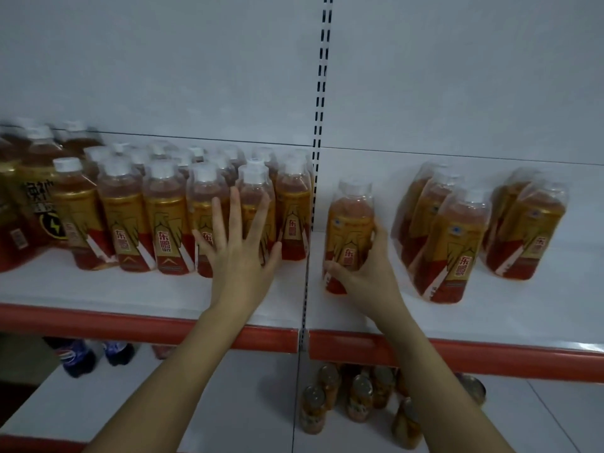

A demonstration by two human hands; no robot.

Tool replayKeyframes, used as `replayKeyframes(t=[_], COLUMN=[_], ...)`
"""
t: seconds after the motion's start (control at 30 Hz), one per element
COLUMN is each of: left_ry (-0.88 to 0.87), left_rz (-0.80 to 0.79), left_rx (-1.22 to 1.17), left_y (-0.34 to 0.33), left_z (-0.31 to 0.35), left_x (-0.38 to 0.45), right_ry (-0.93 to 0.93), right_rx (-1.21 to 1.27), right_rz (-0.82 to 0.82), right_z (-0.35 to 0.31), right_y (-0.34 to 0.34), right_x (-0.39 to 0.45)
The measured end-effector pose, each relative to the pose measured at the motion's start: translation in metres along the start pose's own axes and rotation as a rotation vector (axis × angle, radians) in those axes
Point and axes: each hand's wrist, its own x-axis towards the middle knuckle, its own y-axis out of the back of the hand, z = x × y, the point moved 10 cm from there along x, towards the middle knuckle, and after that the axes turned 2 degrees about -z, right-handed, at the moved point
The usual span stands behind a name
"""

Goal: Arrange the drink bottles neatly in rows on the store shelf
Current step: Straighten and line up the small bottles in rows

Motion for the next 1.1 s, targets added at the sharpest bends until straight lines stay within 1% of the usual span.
replayKeyframes(t=[0.1,0.17,0.23,0.3,0.4,0.63,0.77,0.87,0.97,1.1], left_ry=[-0.065,-0.106,-0.119,-0.135,-0.151,-0.193,-0.252,-0.312,-0.315,-0.307], left_rz=[-0.023,-0.045,-0.056,-0.057,-0.056,-0.034,0.012,-0.015,-0.051,-0.039], left_rx=[0.029,0.002,-0.021,-0.012,-0.001,-0.051,-0.045,0.010,0.027,0.047], left_y=[0.005,0.006,0.004,-0.002,-0.008,-0.008,-0.002,-0.004,-0.009,-0.008], left_z=[0.000,-0.004,-0.005,-0.008,-0.010,-0.006,0.002,0.008,0.007,0.006], left_x=[-0.001,-0.003,-0.007,-0.011,-0.013,-0.014,-0.019,-0.020,-0.020,-0.019], right_ry=[0.030,0.046,0.066,0.083,0.136,0.163,0.102,0.120,0.079,0.013], right_rx=[-0.001,0.006,0.021,0.015,0.022,0.045,0.101,0.119,0.151,0.157], right_rz=[-0.053,-0.077,-0.064,-0.014,0.036,0.059,0.034,-0.011,-0.021,-0.029], right_z=[-0.006,-0.013,-0.017,-0.018,-0.020,-0.027,-0.024,-0.032,-0.030,-0.012], right_y=[-0.035,-0.059,-0.073,-0.081,-0.081,-0.083,-0.087,-0.089,-0.083,-0.080], right_x=[0.006,0.010,0.011,0.012,0.011,0.005,0.001,0.000,-0.005,-0.007])
